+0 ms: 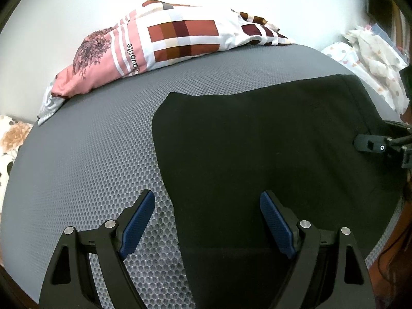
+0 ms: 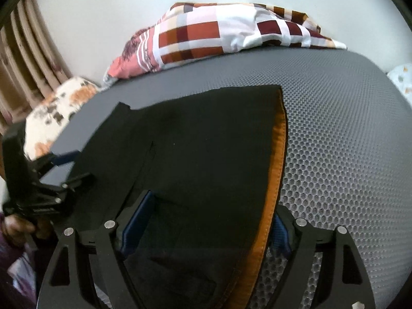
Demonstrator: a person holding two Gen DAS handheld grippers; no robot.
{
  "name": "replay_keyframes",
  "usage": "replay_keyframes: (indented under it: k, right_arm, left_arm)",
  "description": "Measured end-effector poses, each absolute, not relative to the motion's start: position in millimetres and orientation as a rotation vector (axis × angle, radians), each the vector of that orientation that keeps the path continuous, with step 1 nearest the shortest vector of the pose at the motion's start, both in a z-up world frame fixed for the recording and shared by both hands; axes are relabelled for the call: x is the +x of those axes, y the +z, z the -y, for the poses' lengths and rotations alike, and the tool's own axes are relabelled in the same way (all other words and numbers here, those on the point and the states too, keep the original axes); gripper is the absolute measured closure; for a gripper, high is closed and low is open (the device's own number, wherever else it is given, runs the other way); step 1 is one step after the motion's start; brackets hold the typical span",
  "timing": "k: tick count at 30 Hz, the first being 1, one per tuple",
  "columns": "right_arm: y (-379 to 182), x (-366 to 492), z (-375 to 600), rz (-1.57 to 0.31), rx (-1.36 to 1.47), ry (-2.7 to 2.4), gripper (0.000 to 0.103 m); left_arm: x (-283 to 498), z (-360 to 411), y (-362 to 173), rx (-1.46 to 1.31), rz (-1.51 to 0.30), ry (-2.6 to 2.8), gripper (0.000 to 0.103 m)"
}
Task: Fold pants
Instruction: 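Open the right gripper and withdraw above the folded black pants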
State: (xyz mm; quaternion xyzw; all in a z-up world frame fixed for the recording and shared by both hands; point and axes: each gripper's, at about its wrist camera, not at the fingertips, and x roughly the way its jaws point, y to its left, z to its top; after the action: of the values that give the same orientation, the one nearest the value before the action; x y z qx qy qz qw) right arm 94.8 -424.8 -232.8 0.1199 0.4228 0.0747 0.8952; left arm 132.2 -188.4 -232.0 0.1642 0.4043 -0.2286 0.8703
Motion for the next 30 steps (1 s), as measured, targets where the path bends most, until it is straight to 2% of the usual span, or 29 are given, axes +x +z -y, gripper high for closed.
replay_keyframes:
  k: [4, 5, 6, 7, 15, 21, 30]
  right_arm:
    - [-232, 95, 423, -0.881, 0.229, 0.123, 0.025]
    - [-232, 95, 423, -0.886, 0.230, 0.104, 0.020]
    - [-231, 95, 423, -0.900, 0.224, 0.054, 0.009]
    - [-229, 93, 423, -0.902, 0.213, 0.011, 0.008]
    - [-179, 65, 397, -0.795, 0.000, -0.219, 0.008]
    - [-141, 59, 382, -0.755, 0.005, -0.179, 0.008]
    - [-117, 60, 361, -0.732, -0.035, -0.188, 0.008]
  left_arm:
    - [131, 188, -233, 0.352, -0.835, -0.468, 0.018]
    - [131, 187, -234, 0.352, -0.833, -0.465, 0.017]
    - [130, 187, -234, 0.352, -0.832, -0.464, 0.017]
    - [131, 188, -233, 0.351, -0.831, -0.463, 0.017]
    - [131, 187, -233, 0.350, -0.828, -0.460, 0.014]
    - [133, 186, -233, 0.341, -0.830, -0.456, 0.011]
    - [133, 186, -234, 0.345, -0.823, -0.455, 0.010]
